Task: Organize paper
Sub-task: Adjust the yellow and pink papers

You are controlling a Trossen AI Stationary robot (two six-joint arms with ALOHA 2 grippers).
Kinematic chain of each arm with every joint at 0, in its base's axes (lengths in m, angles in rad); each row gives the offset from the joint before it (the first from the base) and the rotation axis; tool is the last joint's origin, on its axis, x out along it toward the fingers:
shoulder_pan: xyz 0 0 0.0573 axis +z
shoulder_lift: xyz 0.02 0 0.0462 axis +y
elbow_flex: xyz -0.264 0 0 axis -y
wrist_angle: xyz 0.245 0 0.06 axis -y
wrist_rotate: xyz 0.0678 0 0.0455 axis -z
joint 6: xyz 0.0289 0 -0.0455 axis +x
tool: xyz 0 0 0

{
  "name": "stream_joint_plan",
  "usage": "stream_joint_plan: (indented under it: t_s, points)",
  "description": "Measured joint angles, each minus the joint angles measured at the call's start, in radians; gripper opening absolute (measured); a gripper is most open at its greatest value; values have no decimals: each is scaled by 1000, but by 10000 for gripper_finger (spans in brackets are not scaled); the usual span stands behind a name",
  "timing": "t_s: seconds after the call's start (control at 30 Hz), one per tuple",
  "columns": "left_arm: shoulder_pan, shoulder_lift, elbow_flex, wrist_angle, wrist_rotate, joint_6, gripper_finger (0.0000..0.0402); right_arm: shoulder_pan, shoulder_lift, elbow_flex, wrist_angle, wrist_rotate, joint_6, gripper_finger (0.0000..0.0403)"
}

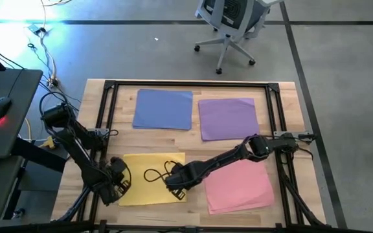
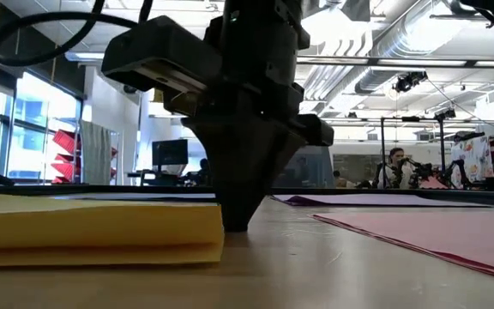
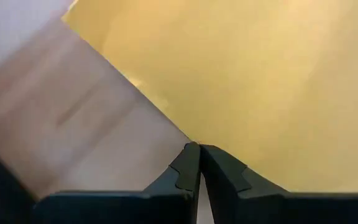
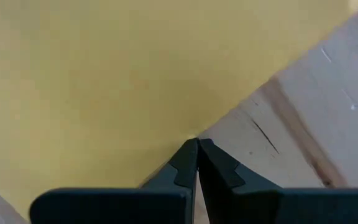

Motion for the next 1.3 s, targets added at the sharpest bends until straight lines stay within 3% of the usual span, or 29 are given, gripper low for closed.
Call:
stream_joint_plan:
  t_s: [0.13,0.3,0.43,0.73,0.9,1.13,1.3]
  points:
    - [1,1,0,-8,-35,-8,0,13,0,0,-8,5,7,0]
    - [2,-9,13,-29,11,-27,1,16,4,21,-41,-10,15,0]
    - [-1,-7,63,-137,61,-27,1,19,6,59,-107,-15,25,0]
    - [-3,-16,148,-232,41,-27,0,17,-3,81,-163,7,-10,0]
    - [3,-18,206,-124,-92,11,0,19,-52,81,-173,21,-113,0]
    - [124,-18,102,334,-102,257,0,17,-118,81,-101,-26,-371,0]
    - [200,-18,70,335,-97,312,0,31,-178,81,-65,-52,-377,0]
